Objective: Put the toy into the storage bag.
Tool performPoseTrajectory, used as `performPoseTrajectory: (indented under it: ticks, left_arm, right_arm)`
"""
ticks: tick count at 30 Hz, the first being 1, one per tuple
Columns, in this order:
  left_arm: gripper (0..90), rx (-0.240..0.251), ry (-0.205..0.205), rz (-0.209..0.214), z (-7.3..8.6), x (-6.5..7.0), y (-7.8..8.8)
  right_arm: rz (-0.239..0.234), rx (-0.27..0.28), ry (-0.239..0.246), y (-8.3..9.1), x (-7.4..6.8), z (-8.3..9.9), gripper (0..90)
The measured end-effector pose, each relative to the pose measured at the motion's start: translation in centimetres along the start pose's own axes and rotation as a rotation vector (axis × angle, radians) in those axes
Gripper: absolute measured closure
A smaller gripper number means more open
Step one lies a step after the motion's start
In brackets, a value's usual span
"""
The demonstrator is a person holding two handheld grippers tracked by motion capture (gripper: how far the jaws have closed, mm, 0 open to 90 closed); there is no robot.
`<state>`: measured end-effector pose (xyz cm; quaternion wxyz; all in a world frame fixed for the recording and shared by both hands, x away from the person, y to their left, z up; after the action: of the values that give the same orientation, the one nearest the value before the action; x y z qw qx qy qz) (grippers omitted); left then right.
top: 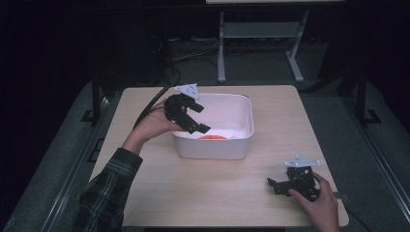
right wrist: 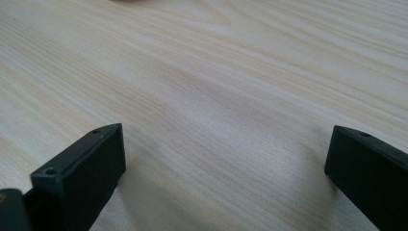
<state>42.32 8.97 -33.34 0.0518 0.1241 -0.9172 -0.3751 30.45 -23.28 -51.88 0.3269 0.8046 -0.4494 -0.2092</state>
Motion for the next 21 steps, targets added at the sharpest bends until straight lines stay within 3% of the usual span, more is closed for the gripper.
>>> performPoseTrajectory:
  ticks: [5,21]
  left_arm:
    - [14.7,-0.019,0.01,-0.036,0.7,-0.2,0.5]
    - [14.7,0.01,0.071,-0.093,3.1,0.1,2.0]
  right_arm:
    - [0.0,0.0,0.0,0.0,0.0,0.0,0.0]
    - [0.0,0.0,0.001,0.0,0.0,0.0,0.0]
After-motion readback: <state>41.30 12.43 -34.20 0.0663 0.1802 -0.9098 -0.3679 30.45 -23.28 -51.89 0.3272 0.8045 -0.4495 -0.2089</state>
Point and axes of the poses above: each handheld gripper's, and its own axes: y roughly backward along the jaws, z roughly out of its underside, x roughly to its right, the point moved 5 cm from there along -y, roughly forward along the jaws, and after that the axes turned 1 degree about -z, right-handed, at the moved point
